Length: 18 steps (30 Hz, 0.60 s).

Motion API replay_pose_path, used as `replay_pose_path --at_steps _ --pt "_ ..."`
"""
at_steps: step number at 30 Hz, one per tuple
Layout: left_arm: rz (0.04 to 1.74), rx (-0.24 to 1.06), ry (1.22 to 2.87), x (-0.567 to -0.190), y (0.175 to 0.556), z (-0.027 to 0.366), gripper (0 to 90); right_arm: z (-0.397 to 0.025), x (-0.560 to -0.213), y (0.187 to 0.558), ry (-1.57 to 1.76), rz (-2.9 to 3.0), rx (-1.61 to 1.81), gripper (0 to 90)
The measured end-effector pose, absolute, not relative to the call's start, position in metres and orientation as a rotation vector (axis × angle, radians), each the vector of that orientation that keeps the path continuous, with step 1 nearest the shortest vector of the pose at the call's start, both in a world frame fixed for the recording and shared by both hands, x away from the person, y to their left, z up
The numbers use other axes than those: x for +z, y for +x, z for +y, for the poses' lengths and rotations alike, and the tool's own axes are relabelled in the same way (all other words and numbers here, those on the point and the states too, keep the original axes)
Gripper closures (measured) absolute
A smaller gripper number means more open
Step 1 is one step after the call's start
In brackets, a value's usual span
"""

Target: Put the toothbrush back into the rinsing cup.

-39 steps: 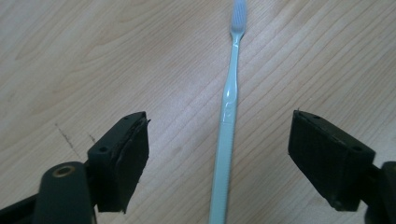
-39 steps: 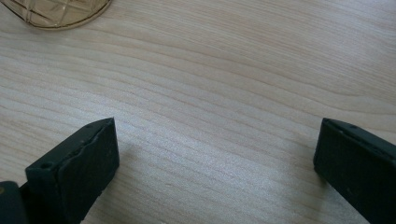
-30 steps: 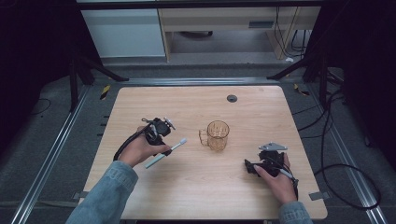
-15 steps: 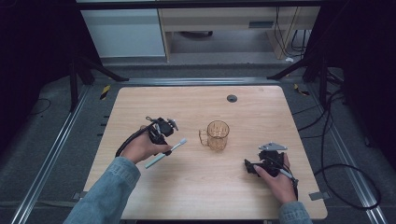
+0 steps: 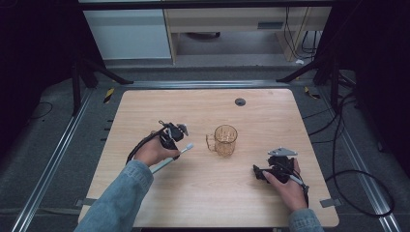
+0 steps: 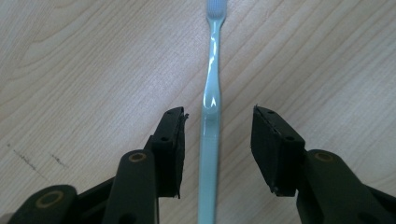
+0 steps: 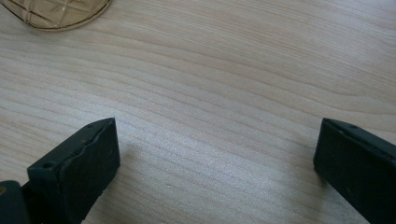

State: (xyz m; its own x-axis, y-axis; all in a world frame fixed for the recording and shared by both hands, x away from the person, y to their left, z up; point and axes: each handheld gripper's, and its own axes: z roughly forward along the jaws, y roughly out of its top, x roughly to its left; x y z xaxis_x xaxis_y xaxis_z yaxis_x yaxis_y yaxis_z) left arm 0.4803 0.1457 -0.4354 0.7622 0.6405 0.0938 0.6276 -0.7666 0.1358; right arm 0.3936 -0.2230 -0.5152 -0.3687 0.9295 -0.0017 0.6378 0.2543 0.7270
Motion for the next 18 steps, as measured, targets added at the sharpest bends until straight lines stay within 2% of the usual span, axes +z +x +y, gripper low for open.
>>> replay_pose_path --at_steps 18 --pt "1.084 0.148 2.897 -0.455 0.5 0.14 60.0 -0.224 -0.515 0.393 1.416 2.106 0.907 0.7"
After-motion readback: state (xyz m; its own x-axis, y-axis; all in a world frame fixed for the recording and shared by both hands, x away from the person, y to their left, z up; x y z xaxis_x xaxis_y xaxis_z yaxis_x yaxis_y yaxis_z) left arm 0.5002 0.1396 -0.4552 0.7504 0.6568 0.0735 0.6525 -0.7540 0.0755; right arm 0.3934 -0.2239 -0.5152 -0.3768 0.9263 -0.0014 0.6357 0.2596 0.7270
